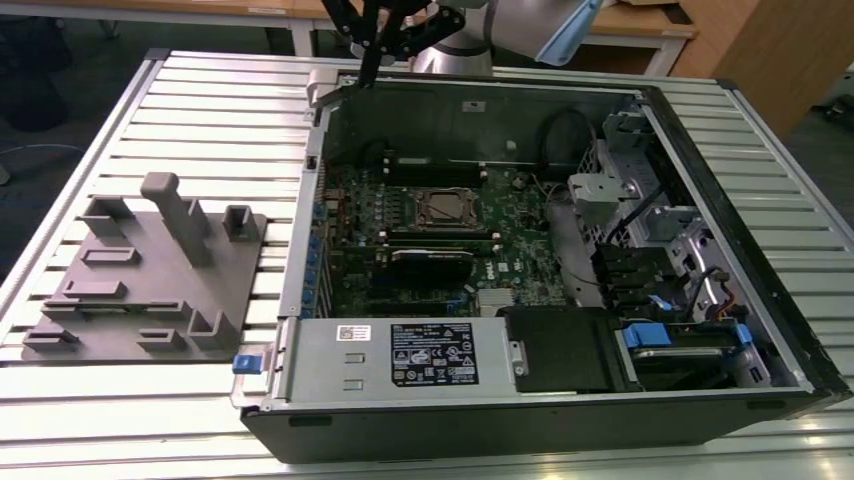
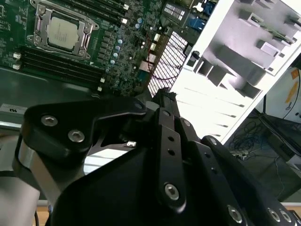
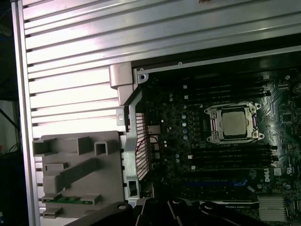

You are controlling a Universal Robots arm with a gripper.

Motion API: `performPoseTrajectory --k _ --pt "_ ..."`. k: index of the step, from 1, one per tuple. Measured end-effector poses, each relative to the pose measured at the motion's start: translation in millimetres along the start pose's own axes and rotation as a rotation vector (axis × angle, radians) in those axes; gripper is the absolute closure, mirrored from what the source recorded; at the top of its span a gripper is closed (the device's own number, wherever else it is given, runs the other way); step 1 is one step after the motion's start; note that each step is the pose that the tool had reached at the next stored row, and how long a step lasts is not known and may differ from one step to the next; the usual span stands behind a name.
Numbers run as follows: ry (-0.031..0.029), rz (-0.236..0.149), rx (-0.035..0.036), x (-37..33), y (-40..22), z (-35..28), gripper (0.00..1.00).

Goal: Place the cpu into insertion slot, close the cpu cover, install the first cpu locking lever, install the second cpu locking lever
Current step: 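Install the second cpu locking lever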

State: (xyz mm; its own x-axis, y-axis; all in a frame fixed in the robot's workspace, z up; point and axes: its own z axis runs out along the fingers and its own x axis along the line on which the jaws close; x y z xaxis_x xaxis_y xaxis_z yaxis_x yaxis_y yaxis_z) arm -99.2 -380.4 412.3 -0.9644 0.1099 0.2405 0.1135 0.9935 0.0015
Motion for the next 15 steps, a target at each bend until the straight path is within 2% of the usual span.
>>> performPoseTrajectory --k 8,9,11,12,15 --pt "-0.0001 0.000 0.0000 0.0 0.0 -0.1 0.89" --pt "-0.0029 0.000 -0.0004 0.2 0.0 -0.2 0.89" --pt "-0.0217 -0.002 -0.0043 1.0 -0.1 0.1 0.89" --pt "-0.0246 -0.002 -0.0047 1.1 -0.1 0.2 0.89" --pt "-0.0250 -0.002 -0.0050 1.1 -0.1 0.3 0.89"
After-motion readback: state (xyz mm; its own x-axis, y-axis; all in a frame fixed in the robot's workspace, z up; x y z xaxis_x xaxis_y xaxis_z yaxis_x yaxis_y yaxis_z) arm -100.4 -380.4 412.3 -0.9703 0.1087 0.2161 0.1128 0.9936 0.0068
